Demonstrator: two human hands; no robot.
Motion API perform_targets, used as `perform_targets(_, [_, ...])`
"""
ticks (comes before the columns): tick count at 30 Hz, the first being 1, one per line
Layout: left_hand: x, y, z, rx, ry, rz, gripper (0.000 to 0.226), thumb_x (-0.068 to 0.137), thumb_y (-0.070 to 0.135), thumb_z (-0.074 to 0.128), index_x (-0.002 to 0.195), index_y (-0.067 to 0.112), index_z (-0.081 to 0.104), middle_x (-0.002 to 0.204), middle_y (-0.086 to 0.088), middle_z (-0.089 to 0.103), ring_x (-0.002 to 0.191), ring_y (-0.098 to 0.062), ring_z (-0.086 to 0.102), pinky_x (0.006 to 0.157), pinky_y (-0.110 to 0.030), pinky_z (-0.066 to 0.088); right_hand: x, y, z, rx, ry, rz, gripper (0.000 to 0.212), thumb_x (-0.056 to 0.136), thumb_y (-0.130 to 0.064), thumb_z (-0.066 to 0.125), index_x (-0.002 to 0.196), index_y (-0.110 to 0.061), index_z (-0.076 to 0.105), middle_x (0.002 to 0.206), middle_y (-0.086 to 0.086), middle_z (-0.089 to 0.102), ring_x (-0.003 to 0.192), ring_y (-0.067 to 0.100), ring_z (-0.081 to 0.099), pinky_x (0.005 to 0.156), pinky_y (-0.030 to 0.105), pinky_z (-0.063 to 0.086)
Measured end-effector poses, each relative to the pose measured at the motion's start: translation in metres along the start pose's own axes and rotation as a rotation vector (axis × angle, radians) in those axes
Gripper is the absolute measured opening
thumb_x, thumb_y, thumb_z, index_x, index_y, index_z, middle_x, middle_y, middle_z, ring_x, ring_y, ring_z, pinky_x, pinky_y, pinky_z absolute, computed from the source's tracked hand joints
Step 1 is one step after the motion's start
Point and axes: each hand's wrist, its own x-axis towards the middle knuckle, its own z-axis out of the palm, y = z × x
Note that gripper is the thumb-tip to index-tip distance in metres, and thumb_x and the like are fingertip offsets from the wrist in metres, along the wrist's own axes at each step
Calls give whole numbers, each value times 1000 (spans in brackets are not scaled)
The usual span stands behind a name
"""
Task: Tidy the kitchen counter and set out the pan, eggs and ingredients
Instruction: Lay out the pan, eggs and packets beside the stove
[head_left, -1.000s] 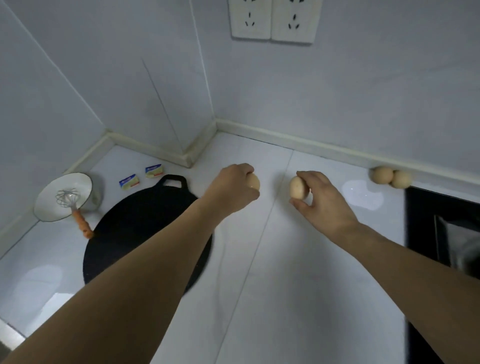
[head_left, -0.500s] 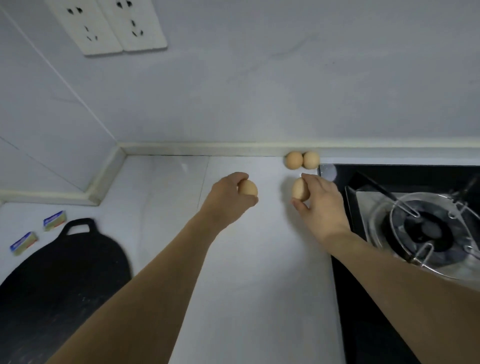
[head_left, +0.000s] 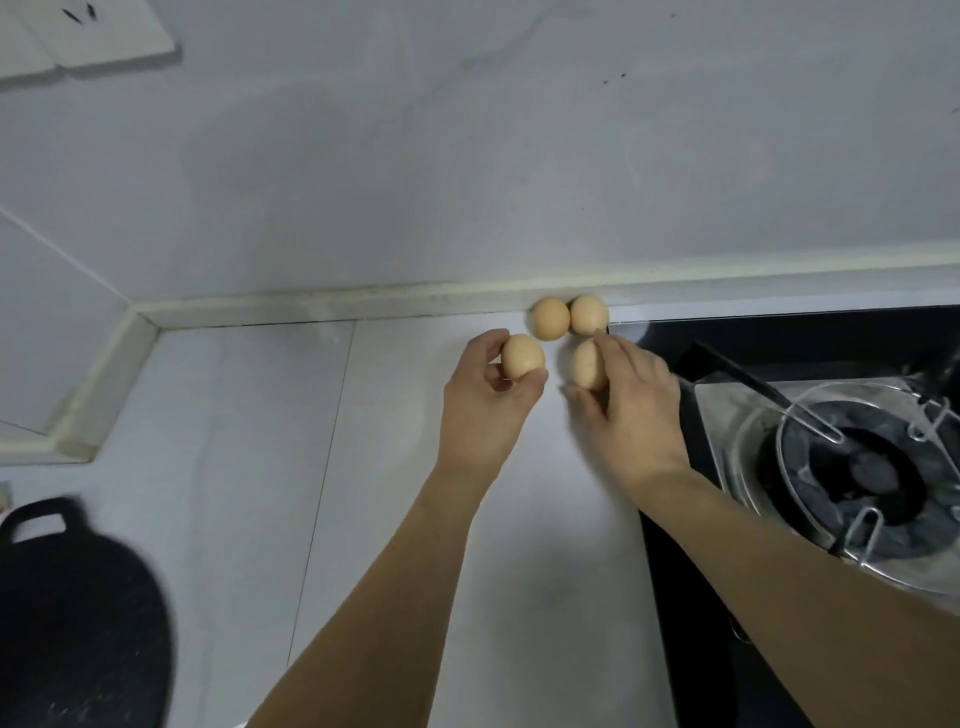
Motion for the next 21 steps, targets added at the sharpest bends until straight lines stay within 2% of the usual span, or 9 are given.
perform_targets(5, [3, -10, 8, 9, 70, -1, 39, 80, 30, 74, 113, 37, 54, 100, 20, 62, 88, 2, 61, 80, -16, 50, -4, 3, -1, 17, 37, 46, 55, 89, -31, 62, 139, -17, 42, 137, -1, 47, 124, 20, 37, 102, 31, 21])
perform_targets(12, [9, -18, 18, 94, 48, 54, 43, 79, 38, 73, 118, 36, 55, 105, 17, 61, 93, -3, 61, 85, -26, 53, 2, 6, 3, -28, 4, 46, 56, 92, -33, 57, 143, -17, 39, 140, -4, 47, 126, 20, 36, 102, 32, 20])
perform_targets(15, [11, -23, 23, 170, 41, 102, 45, 77, 44, 72, 119, 38, 54, 107, 20, 60, 101, 0, 58, 89, -31, 52, 3, 5, 4, -4, 19, 49, 55, 92, -32, 57, 142, -18, 39, 139, -5, 48, 124, 18, 37, 100, 30, 19])
perform_targets(21, [14, -24, 25, 241, 88, 94, 47, 78, 46, 71, 121, 38, 54, 106, 19, 61, 102, 2, 57, 91, -30, 50, 3, 5, 2, 10, 1, 60, 56, 93, -34, 55, 144, -23, 35, 143, -9, 45, 125, 15, 35, 101, 27, 16])
